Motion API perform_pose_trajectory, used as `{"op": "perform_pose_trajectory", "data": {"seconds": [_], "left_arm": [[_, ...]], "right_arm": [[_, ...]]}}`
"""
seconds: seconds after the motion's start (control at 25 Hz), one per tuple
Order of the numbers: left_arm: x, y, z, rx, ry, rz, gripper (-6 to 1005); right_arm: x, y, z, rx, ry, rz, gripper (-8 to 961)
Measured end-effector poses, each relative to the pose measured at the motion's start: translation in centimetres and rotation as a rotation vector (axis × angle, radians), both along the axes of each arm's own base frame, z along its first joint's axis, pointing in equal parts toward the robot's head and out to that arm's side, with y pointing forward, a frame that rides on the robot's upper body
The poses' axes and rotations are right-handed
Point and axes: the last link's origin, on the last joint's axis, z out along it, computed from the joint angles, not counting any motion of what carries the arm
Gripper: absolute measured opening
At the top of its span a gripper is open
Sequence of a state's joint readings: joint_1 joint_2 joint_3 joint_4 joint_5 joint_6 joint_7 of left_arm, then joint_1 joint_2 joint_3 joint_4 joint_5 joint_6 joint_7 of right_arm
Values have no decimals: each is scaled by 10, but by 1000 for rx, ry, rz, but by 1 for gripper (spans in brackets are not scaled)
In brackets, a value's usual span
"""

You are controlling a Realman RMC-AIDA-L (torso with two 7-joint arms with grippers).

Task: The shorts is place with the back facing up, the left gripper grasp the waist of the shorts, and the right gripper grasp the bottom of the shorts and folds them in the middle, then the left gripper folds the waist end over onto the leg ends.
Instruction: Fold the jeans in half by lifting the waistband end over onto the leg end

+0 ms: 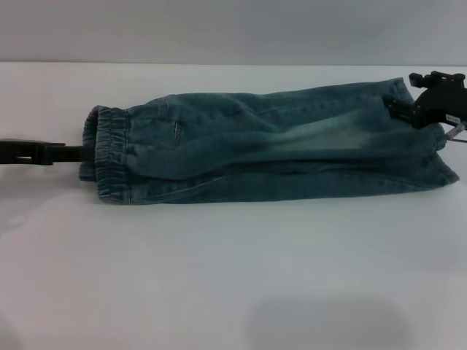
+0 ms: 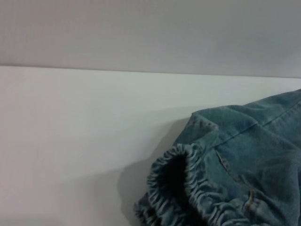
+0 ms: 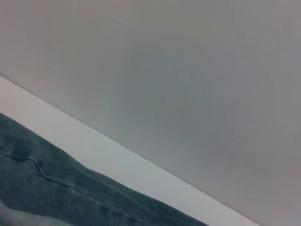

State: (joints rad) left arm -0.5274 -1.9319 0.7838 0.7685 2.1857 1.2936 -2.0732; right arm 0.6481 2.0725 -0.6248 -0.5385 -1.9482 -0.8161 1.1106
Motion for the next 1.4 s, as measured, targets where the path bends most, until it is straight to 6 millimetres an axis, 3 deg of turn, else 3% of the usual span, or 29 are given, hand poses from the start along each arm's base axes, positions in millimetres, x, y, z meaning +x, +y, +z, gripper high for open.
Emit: {"op": "perform_pose_trajectory", "data": {"seconds": [0.12, 0.2, 0.4, 0.48, 0.76, 1.4], "left_arm": [[0, 0, 0, 0, 0, 0, 619], [-6, -4, 14, -11, 2, 17, 659], [-6, -6, 13, -22, -4, 17, 662], [-4, -10, 1, -47, -24, 22, 663], [-3, -14, -13, -68, -53, 45, 665], [-7, -11, -19, -41, -36, 70, 670]], "right_arm": [[-1, 0, -1, -1, 1, 2, 616], [-1, 0, -1, -1, 0, 2, 616], [0, 0, -1, -3, 2, 0, 616], [0, -1, -2, -4, 2, -2, 616], [2, -2, -1, -3, 2, -4, 616], [1, -7, -3, -29, 0, 28, 615]]}}
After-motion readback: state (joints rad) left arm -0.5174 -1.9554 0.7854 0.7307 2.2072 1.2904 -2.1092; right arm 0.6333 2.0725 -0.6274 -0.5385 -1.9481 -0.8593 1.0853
